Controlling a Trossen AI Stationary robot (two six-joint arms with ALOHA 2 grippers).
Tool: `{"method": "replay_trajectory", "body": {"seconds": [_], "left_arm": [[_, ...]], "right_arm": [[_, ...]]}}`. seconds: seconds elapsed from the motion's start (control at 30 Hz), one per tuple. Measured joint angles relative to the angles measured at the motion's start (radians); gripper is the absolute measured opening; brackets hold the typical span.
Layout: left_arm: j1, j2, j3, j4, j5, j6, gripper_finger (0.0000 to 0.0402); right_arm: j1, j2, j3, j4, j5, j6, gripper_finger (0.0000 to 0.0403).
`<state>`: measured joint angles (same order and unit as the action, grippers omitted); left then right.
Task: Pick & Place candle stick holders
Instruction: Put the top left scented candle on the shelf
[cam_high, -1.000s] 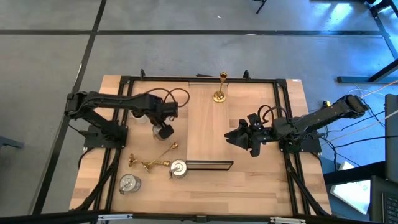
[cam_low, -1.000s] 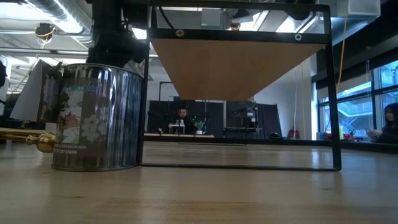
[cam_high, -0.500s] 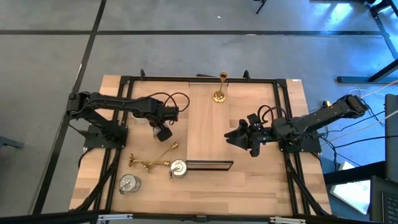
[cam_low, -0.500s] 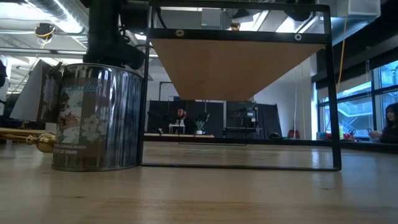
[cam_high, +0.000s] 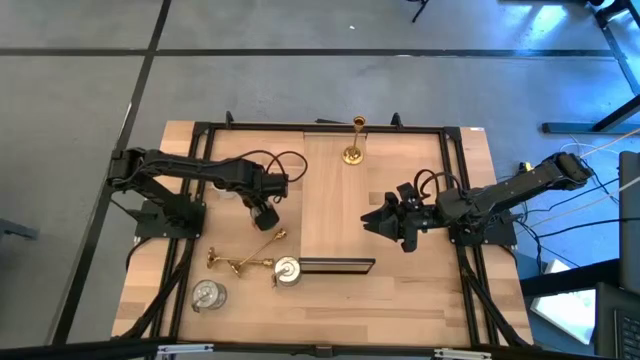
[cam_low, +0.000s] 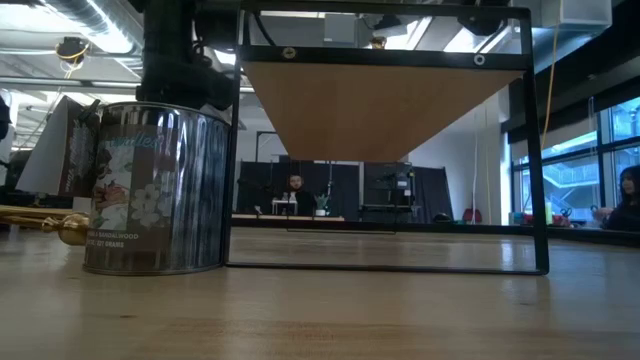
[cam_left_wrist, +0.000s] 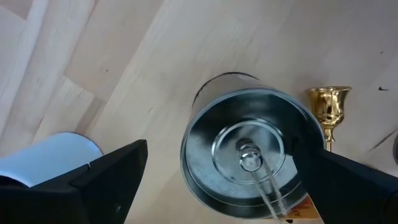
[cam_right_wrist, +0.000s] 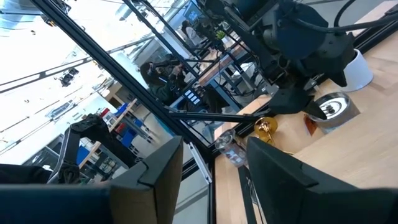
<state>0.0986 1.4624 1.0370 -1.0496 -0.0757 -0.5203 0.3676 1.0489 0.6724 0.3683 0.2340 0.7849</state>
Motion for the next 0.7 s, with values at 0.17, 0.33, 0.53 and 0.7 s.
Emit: {"method": "replay_trajectory", "body": {"seconds": [0.17, 0.33, 0.53, 0.7], "left_arm": [[0.000, 0.000, 0.021, -0.014, -0.011, -0.009, 0.0400], [0.000, -0.003, 0.085, -0.009, -0.010, 0.007, 0.0400], [-0.001, -0.006, 0.131, -0.012, -0.012, -0.010, 0.0400], [-0.003, 0.012, 0.131, -0.048, -0.019, -0.034, 0.0400]], "right_arm": [[0.000, 0.000, 0.000, -0.006, -0.002, 0.013, 0.0181], [0.000, 0.000, 0.000, -0.006, -0.002, 0.013, 0.0181], [0.000, 0.000, 0.000, -0.010, -0.002, 0.013, 0.0181], [0.000, 0.000, 0.000, -0.014, -0.002, 0.013, 0.0181]]}}
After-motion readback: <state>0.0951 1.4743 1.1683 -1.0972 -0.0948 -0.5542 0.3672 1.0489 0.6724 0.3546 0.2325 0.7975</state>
